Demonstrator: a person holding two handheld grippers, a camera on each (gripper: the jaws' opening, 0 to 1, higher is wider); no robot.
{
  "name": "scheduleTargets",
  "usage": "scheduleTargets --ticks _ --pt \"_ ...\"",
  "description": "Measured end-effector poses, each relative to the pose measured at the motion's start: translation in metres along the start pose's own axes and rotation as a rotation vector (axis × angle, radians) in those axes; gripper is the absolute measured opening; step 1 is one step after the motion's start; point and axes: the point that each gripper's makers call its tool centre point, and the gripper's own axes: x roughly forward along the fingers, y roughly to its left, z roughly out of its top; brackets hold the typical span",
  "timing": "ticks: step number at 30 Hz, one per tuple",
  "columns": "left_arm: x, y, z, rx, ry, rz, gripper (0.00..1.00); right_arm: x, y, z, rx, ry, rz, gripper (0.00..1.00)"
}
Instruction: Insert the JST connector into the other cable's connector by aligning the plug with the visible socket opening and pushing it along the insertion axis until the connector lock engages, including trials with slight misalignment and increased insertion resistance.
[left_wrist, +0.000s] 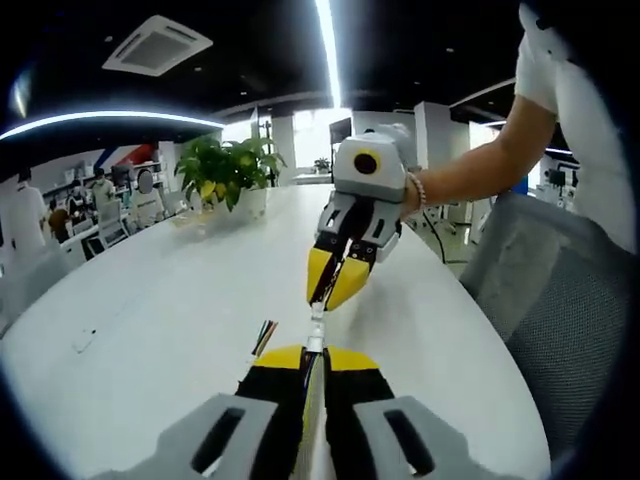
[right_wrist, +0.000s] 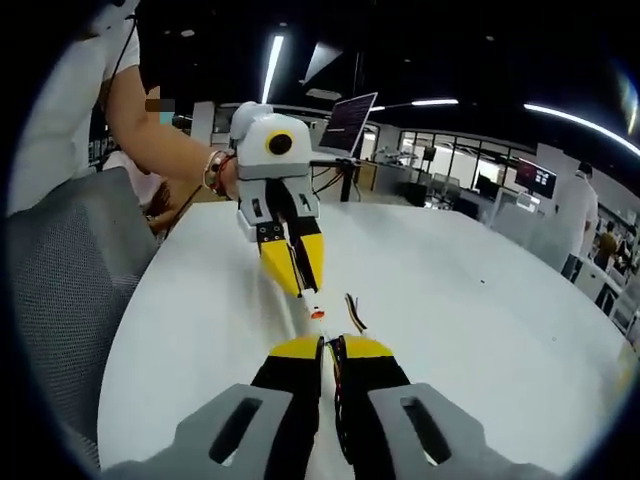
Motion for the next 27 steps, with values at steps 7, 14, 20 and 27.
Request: scheduleTargets --ticks 7,14,20,27 --pt "0.0028 -0.0001 0.0025 0.01 -0.002 -0.003 0.0 0.0023 0.002 0.003 -0.003 -0.001 0.003 0.03" --pt "0.0023 0.0002 0.0024 0.015 0.005 -0.003 0.0 0.0027 0.0018 0.0021 -0.001 0.006 0.0 0.03" --pt "0.0012 0.0013 0.002 0.018 0.008 0.0 0.0 0.0035 0.0015 0.0034 0.002 0.005 0.0 0.03" --pt "0.001 -0.0005 0.0025 0.023 0.009 0.0 0.0 0.0067 0.0056 0.0064 0.011 -0.006 0.013 0.03"
